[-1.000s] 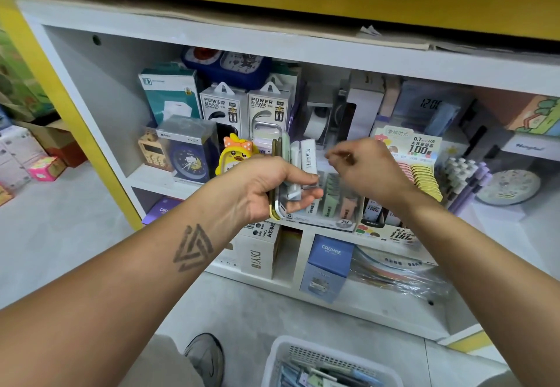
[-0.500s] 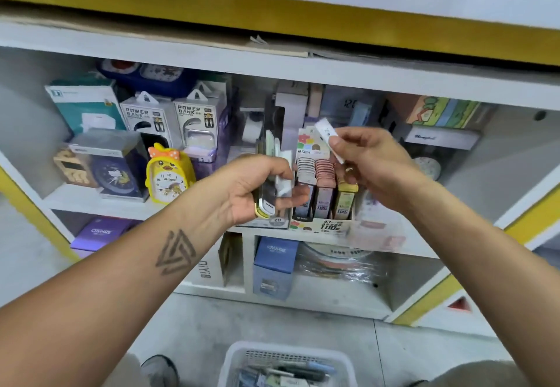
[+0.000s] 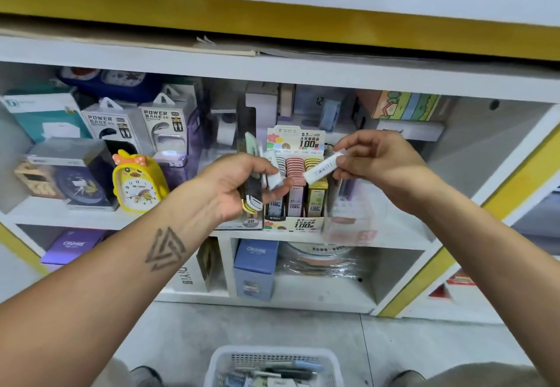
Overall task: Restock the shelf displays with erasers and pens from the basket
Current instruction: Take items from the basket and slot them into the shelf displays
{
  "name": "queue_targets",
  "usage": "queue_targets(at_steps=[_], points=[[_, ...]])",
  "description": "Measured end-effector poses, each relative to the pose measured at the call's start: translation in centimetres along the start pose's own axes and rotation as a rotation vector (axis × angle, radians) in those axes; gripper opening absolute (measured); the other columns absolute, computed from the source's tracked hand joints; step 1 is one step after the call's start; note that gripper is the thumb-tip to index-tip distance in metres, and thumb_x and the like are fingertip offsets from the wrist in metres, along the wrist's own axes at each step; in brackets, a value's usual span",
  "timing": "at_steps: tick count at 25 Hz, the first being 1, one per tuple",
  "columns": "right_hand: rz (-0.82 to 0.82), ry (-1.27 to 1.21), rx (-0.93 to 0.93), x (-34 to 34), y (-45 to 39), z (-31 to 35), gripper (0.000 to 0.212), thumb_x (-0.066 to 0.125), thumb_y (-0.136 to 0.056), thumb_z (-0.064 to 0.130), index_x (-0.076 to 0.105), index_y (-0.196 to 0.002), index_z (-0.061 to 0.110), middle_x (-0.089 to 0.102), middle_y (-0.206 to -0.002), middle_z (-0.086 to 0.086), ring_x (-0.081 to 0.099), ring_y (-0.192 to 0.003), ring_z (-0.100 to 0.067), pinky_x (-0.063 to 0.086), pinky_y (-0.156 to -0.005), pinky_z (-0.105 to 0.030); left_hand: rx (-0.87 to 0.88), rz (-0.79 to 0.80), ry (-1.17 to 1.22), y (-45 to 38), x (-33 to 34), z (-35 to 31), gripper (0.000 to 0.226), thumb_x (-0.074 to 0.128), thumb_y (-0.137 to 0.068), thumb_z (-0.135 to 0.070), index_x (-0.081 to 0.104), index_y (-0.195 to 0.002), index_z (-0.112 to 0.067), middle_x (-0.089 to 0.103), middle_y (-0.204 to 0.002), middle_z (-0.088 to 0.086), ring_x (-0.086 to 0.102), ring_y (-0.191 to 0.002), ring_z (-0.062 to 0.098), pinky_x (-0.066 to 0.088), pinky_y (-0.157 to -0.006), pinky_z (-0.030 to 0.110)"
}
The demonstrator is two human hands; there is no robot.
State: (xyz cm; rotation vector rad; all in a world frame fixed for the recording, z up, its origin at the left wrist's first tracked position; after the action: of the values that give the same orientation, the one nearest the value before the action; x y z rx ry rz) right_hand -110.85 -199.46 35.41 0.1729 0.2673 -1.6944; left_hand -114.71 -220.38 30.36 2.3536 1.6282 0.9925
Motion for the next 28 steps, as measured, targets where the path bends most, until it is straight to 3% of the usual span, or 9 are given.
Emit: queue_targets(at_steps=[4,6,9,11,13,16,19,23,28], points=[[0.033,0.017,-0.054,0.0,-0.1,0.2,0.007,0.069,-0.088,-0.004,0.071,-0.094,-0.001,0.074,-0.092,-0.022,0.072,-0.085,-0.031,0.058,-0.092,-0.040,-0.011,0.011,-0.017,0.0,-0.5,0.1,0.018,0.051,-0.088,0.012,0.053,-0.106,0.010,0.069,-0.087,0.034,0.072,-0.078,0.038,0.062,-0.062,0.041],[0.043,0.121,-0.082,0.1,-0.1,0.4,0.006,0.075,-0.085,0.002,0.074,-0.090,0.005,0.076,-0.092,-0.013,0.072,-0.091,-0.026,0.055,-0.095,-0.042,-0.016,0.008,-0.045,0.1,-0.8,0.1,0.015,0.051,-0.088,0.012,0.055,-0.103,0.010,0.071,-0.085,0.031,0.072,-0.078,0.038,0.062,-0.063,0.042],[0.043,0.173,-0.097,0.4,-0.1,0.6,0.019,0.076,-0.082,-0.002,0.072,-0.095,0.011,0.076,-0.094,-0.005,0.072,-0.090,-0.021,0.058,-0.091,-0.043,-0.016,-0.002,-0.044,0.4,-1.4,0.1,0.013,0.052,-0.088,0.014,0.054,-0.101,0.011,0.070,-0.080,0.029,0.072,-0.075,0.039,0.062,-0.060,0.043],[0.048,0.168,-0.107,0.9,-0.2,0.9,0.024,0.077,-0.080,-0.004,0.070,-0.097,0.012,0.075,-0.097,-0.007,0.071,-0.090,-0.024,0.059,-0.090,-0.041,-0.001,-0.031,-0.055,0.5,-2.0,-0.2,0.023,0.052,-0.088,0.014,0.053,-0.111,0.011,0.070,-0.092,0.031,0.072,-0.072,0.039,0.061,-0.054,0.040],[0.056,0.183,-0.117,1.6,-0.3,1.2,0.023,0.078,-0.080,-0.001,0.071,-0.097,0.013,0.075,-0.097,-0.008,0.068,-0.086,-0.021,0.059,-0.089,-0.038,0.012,-0.069,-0.065,0.7,-3.0,-0.5,0.034,0.052,-0.088,0.012,0.050,-0.122,0.010,0.064,-0.111,0.034,0.073,-0.072,0.038,0.060,-0.052,0.038],[0.070,0.206,-0.129,2.8,-0.6,1.9,0.021,0.078,-0.082,0.001,0.072,-0.096,0.017,0.074,-0.092,-0.005,0.068,-0.078,-0.013,0.059,-0.082,-0.030,0.014,-0.100,-0.023,1.3,-4.4,-1.0,0.032,0.052,-0.089,0.012,0.050,-0.120,0.010,0.065,-0.105,0.035,0.073,-0.073,0.037,0.060,-0.052,0.038],[0.082,0.229,-0.155,4.9,-0.9,2.4,0.021,0.077,-0.083,0.001,0.071,-0.097,0.016,0.071,-0.084,-0.003,0.070,-0.067,-0.013,0.060,-0.073,-0.027,0.036,-0.146,0.035,1.8,-6.4,-1.8,0.032,0.051,-0.089,0.013,0.051,-0.121,0.012,0.062,-0.116,0.035,0.073,-0.079,0.038,0.060,-0.052,0.036],[0.062,0.390,-0.241,8.0,-1.7,2.7,0.019,0.076,-0.085,0.004,0.077,-0.100,0.016,0.074,-0.091,-0.008,0.070,-0.085,-0.027,0.061,-0.080,-0.037,0.068,-0.156,0.069,2.4,-8.4,-3.2,0.010,0.049,-0.090,0.012,0.057,-0.097,0.015,0.065,-0.110,0.031,0.071,-0.089,0.040,0.061,-0.057,0.036],[0.093,0.314,-0.212,10.4,-3.1,2.2,0.016,0.073,-0.087,0.001,0.075,-0.096,0.014,0.073,-0.089,-0.011,0.072,-0.079,-0.022,0.062,-0.076,-0.031,0.074,-0.168,0.092,2.8,-11.1,-3.9,0.013,0.051,-0.088,0.013,0.058,-0.099,0.014,0.071,-0.088,0.029,0.072,-0.084,0.041,0.062,-0.062,0.039]])
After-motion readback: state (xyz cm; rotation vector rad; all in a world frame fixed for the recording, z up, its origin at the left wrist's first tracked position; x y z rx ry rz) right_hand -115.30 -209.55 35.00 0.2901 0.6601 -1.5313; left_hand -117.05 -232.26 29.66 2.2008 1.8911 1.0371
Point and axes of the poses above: each hand's wrist, its own y-axis away from the middle knuckle, its own x-axis out of the palm, z = x × y, the point moved 7 cm from there along -y, towards the middle knuckle
